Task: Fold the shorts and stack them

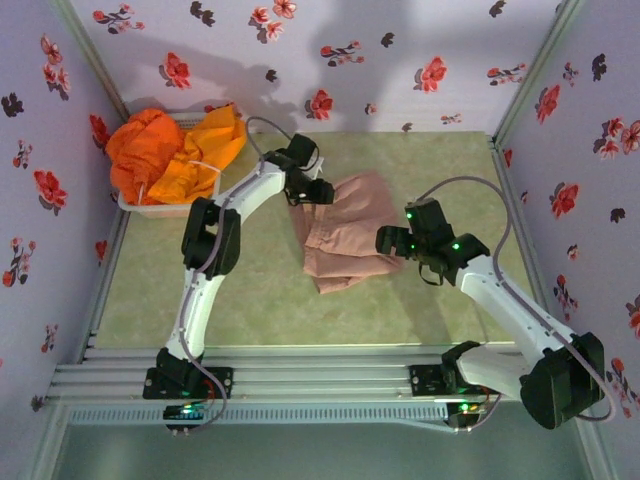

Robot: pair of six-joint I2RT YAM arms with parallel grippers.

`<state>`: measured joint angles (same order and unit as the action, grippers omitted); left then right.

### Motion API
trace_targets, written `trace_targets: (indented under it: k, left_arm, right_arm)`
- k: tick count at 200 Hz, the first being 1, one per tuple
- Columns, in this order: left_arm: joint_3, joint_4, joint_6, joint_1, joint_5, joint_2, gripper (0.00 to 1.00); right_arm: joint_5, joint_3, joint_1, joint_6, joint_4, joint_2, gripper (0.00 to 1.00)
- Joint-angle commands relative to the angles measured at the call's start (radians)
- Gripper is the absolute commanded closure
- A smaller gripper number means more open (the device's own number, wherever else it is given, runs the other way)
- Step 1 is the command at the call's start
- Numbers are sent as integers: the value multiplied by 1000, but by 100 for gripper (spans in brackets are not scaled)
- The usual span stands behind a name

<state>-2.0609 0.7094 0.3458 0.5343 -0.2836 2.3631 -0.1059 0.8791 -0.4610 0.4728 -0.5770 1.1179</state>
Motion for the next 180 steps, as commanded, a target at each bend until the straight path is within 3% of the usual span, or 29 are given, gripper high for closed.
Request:
trace_targets:
  k: [1,19,39,109,141,180]
  left_arm:
    - [-40,39,-3,19,-5,20,64]
    - [-44,48,-4,21,9,8,85]
    - [-23,48,-7,23,32,-44,100]
    - [164,24,37,25,111,-329,100]
    - [275,-2,57,-11,116,-371,100]
    - [491,-146,98,-81,114,-404,100]
  right_arm:
    - [-16,-25,8,11,17,-16,1]
    - [-15,-28,9,11,17,-15,1]
    - [-17,-30,13,9,16,-17,1]
    - [1,-36,18,16,40,9,1]
    - [14,-37,19,17,44,24,1]
    - [22,-35,19,15,48,46,1]
